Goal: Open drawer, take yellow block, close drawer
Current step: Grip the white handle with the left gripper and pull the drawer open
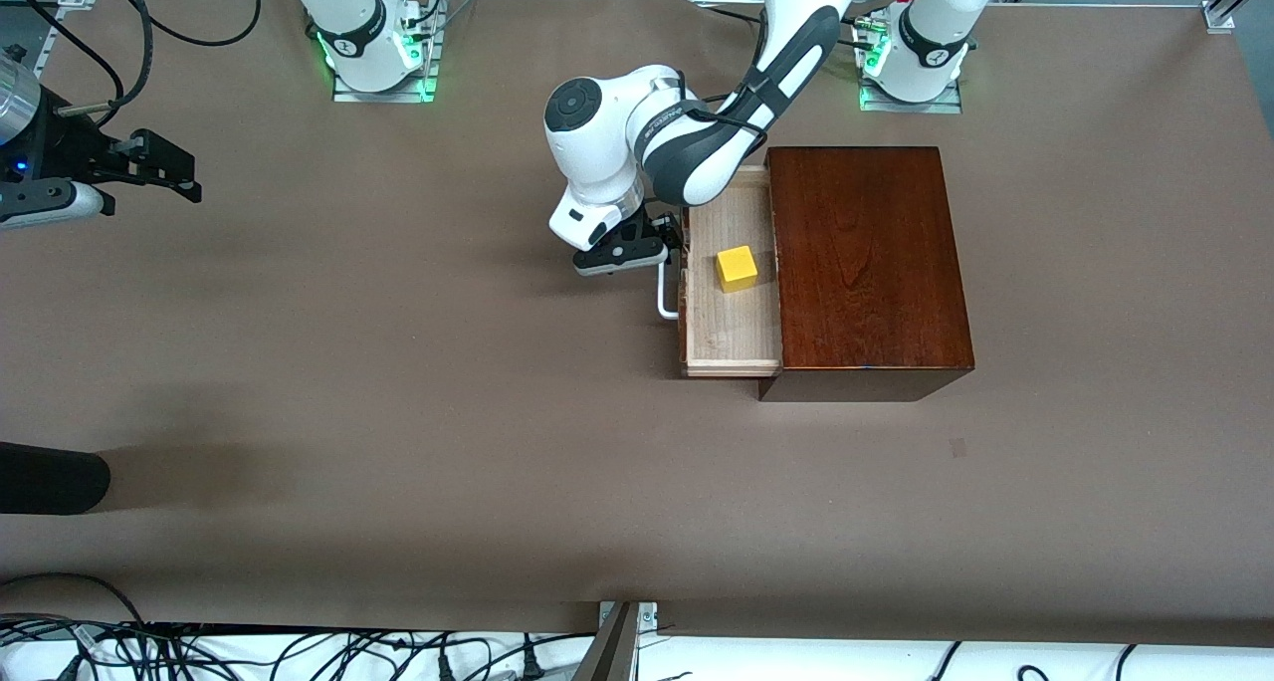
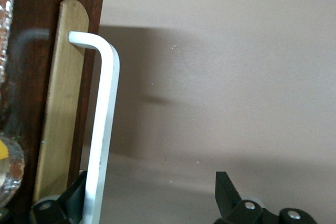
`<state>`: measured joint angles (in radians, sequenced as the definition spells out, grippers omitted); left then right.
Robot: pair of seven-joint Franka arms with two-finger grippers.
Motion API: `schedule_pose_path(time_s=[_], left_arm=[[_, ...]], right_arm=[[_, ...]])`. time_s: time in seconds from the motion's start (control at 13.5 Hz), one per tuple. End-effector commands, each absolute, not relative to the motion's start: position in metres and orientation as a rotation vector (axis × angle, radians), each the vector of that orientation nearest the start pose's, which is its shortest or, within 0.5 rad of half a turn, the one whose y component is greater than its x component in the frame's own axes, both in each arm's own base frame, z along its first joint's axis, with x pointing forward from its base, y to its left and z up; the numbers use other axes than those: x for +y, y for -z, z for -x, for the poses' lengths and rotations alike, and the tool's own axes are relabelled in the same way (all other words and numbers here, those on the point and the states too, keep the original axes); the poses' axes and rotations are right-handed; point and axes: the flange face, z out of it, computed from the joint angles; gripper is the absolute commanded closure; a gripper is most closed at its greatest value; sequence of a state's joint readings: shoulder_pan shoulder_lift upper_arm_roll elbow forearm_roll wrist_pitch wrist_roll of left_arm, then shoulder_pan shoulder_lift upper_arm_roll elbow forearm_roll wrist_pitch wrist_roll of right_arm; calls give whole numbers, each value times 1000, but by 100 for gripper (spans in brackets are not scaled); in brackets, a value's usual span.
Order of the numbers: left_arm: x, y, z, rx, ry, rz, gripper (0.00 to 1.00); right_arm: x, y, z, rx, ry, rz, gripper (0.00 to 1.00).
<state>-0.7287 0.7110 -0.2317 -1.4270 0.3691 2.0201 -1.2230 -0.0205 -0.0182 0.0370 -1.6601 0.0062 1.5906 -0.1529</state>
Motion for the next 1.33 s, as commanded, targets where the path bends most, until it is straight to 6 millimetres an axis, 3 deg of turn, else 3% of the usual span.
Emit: schedule_pose_path(time_s=[0.0, 0.44, 0.81, 1.11, 1.26], left_arm=[[-592, -278, -440, -243, 152, 3070, 0], [-591, -285, -441, -230, 159, 3069, 0], [-573, -291, -435, -201, 95, 2940, 0], [-567, -317, -433, -160, 78, 2903, 0], [-564, -339, -427, -149, 67, 2895, 0]], right_arm=[[8, -594, -549, -251, -90, 3121, 0], [8, -594, -550, -251, -88, 3121, 0], [8, -594, -549, -254, -90, 3120, 0], [7, -593, -550, -251, -93, 3120, 0], [7, -594, -550, -251, -90, 3120, 0]])
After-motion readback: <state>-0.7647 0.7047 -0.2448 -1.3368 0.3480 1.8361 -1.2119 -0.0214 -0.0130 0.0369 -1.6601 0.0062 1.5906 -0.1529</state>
